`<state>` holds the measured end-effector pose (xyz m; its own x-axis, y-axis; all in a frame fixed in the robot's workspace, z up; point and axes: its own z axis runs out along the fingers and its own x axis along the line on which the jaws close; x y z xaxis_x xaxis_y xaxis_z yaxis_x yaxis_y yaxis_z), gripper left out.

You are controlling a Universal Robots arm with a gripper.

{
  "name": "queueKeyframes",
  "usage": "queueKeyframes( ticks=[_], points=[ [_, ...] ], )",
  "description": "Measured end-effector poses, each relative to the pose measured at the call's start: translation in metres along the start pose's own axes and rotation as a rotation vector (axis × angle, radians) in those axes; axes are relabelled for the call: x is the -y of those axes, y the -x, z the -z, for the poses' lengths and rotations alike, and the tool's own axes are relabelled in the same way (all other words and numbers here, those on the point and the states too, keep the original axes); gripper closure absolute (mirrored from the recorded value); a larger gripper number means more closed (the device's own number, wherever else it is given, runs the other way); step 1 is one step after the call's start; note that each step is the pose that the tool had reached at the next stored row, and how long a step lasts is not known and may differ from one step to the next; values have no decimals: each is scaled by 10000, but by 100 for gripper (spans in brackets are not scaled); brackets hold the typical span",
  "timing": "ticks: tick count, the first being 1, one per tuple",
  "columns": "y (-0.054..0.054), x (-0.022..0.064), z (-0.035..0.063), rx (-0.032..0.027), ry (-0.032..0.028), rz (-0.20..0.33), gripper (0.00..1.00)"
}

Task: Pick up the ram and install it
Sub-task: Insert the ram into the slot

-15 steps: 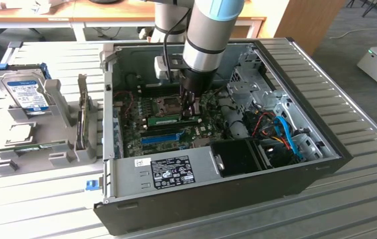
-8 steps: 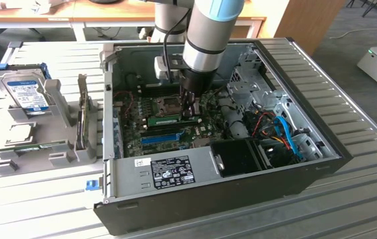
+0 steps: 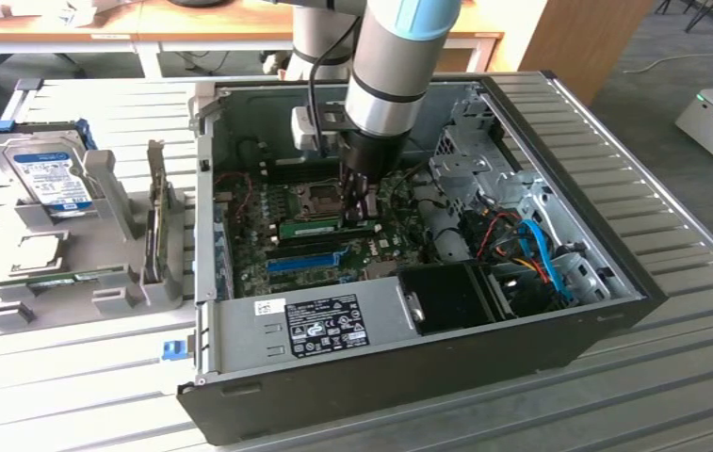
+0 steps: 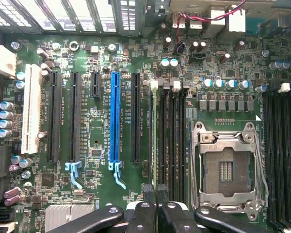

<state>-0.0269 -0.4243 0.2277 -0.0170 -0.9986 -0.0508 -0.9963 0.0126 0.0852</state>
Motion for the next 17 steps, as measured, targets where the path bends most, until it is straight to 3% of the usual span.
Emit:
queueKeyframes(
  ticks=[17],
  points=[
    [13, 0, -4, 0, -1, 0, 87]
  ],
)
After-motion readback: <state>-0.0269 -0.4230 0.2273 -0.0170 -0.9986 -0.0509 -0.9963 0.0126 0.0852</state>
